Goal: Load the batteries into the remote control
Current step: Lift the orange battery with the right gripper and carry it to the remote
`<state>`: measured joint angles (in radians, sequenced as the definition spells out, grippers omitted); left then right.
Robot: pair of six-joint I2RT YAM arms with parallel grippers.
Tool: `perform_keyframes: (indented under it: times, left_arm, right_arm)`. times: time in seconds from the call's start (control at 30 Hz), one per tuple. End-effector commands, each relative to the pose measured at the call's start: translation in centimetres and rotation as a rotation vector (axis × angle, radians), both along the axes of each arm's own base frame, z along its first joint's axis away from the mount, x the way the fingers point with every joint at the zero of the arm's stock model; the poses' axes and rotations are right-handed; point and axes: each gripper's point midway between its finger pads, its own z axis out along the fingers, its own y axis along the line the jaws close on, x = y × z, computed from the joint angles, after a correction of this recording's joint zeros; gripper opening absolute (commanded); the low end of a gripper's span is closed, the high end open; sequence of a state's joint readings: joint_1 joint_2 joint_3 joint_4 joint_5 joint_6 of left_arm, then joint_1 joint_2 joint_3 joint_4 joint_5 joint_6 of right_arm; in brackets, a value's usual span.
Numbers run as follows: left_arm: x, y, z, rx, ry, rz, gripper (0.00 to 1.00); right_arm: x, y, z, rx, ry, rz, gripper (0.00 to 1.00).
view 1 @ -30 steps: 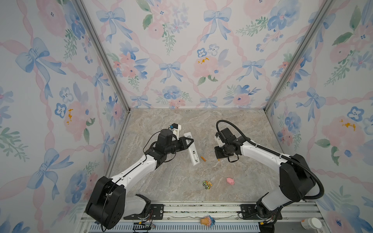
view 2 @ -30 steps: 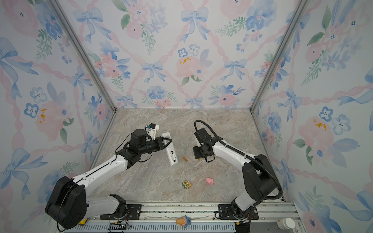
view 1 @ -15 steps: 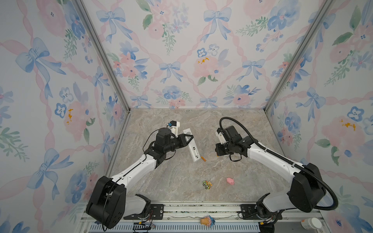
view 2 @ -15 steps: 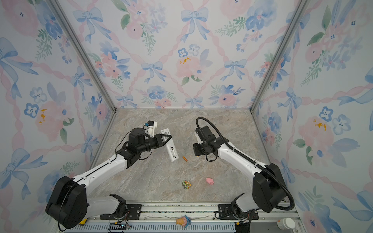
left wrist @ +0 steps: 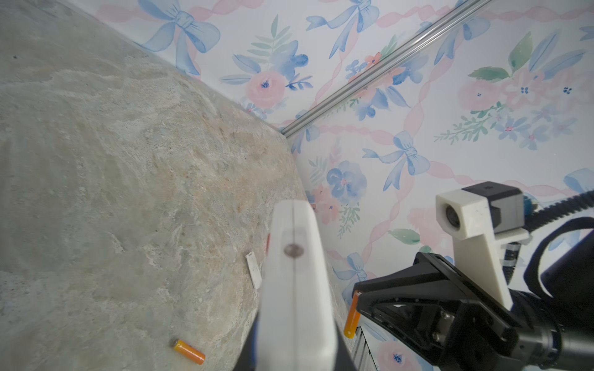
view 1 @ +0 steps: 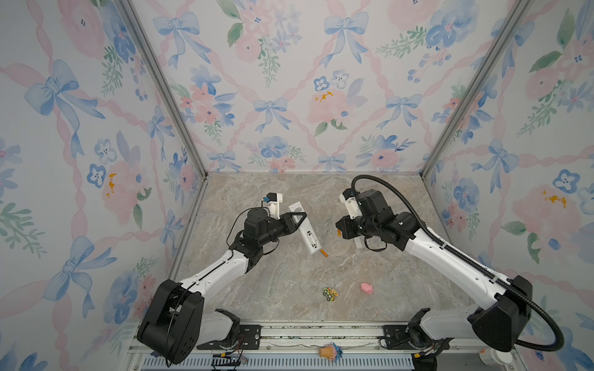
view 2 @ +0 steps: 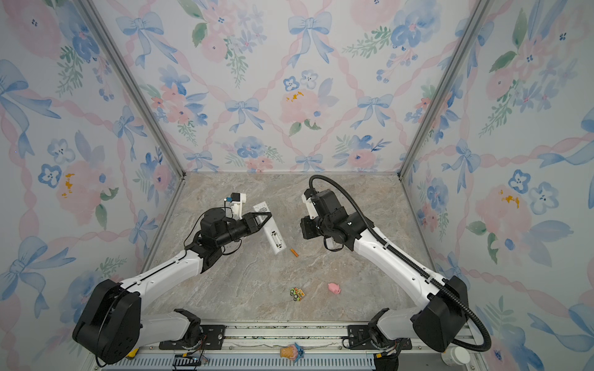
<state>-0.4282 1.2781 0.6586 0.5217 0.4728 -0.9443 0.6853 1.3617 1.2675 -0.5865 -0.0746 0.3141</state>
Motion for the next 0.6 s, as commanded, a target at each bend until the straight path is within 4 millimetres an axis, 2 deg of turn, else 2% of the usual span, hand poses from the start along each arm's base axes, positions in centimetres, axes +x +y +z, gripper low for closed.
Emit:
perform_keyframes:
  times: [0.0,0.23,0.57]
  left_arm:
    - [-0.3,0.0,1.8,-0.047,-0.055,-0.016,0.0]
    - [-0.4,0.0,2.2,-0.055,-0.062,-0.024,0.0]
    - [-0.6,0.1,2.6,-0.111,-0.042,-0.011,0.0]
  right_arm:
    - [-0.4,1.8,2.4,0.02,-0.06,0.066,0.0]
    - [-1.0,4.4,3.9,0.068,-0.114,0.139,0.0]
    - [-1.5,6.5,4.8,0.101,-0.151,0.199,0.0]
